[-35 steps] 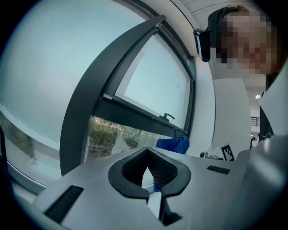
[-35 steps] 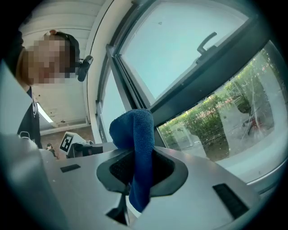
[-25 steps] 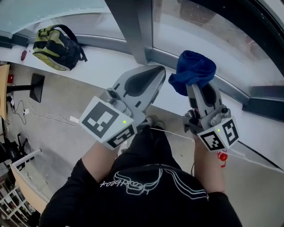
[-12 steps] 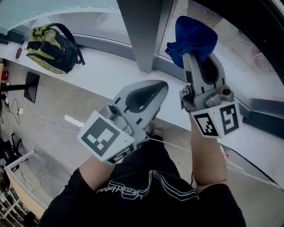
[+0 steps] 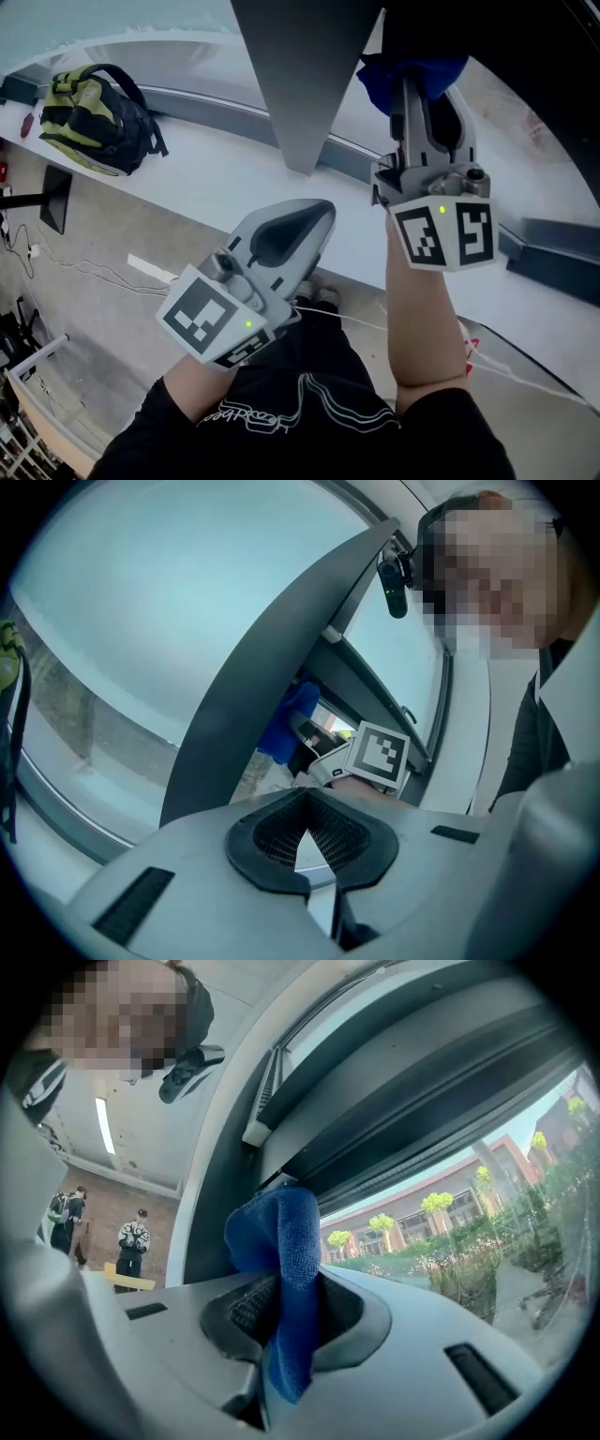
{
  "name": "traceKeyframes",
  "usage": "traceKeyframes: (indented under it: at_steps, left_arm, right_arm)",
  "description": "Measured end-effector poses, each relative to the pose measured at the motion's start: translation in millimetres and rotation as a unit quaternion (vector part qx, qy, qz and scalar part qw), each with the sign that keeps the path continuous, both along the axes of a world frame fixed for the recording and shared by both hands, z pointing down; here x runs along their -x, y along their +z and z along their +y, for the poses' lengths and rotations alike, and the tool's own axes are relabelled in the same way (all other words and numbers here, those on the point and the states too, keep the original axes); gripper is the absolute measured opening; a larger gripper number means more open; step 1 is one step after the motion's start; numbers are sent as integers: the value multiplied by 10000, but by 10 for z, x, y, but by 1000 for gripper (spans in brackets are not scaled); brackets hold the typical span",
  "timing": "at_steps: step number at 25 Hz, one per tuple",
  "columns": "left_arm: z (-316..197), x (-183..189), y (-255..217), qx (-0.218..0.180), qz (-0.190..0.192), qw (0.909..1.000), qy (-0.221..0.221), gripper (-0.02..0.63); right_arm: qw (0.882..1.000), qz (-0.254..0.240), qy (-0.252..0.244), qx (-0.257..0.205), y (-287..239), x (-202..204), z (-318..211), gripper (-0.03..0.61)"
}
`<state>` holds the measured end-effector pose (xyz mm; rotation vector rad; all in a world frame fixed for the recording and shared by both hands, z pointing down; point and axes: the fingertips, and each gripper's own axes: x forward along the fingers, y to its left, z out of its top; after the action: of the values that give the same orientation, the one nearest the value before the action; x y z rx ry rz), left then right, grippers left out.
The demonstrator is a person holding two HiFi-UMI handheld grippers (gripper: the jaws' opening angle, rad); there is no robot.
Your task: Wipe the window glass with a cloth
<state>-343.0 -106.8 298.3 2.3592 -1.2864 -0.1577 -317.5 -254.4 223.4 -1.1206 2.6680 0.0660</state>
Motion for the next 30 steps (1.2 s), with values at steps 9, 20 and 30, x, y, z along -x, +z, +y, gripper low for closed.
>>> traceKeyframes:
  at_steps: [9, 20, 30]
  left_arm:
    - [-144, 89, 36, -1, 143, 9999, -6, 6]
    - [-192, 101, 131, -146, 53, 9995, -266, 6]
    - [-148, -314, 284, -81, -140, 9997, -172, 6]
  right_arm:
    - [9983, -7, 577, 105, 41, -2, -218, 63]
    - [9959, 36, 899, 121, 136, -153, -262, 63]
    - [9937, 27, 1117, -9, 149, -769, -257, 63]
